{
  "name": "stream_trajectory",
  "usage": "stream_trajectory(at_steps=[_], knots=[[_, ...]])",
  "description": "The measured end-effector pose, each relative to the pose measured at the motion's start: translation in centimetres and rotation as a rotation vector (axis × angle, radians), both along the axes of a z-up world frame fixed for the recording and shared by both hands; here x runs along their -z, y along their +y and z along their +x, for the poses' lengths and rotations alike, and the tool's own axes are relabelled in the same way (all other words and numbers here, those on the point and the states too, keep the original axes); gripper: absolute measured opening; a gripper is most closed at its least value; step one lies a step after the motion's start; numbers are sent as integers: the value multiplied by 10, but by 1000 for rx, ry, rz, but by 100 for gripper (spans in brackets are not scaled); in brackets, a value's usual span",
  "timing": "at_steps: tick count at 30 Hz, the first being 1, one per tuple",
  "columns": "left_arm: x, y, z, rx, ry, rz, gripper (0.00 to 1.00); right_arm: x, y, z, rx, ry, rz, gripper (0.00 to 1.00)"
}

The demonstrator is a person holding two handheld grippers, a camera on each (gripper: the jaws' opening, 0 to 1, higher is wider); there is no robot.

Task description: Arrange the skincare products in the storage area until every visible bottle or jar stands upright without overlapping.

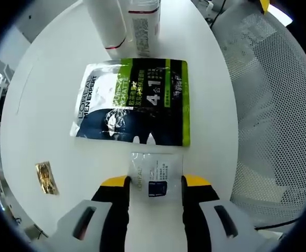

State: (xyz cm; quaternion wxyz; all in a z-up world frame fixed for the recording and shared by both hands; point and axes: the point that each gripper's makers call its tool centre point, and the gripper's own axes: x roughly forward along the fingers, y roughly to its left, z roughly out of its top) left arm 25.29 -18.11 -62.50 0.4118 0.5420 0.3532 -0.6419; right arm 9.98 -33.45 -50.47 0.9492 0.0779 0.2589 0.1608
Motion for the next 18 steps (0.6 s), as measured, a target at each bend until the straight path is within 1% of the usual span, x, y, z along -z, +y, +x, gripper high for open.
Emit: stream_trajectory(at_steps=[5, 18], knots=[[-1, -1, 1, -13, 6, -7, 37, 1, 0, 0, -1, 0, 1, 84], [-2, -3, 3, -24, 4, -16, 40, 2, 0, 1, -3, -1, 3, 83]])
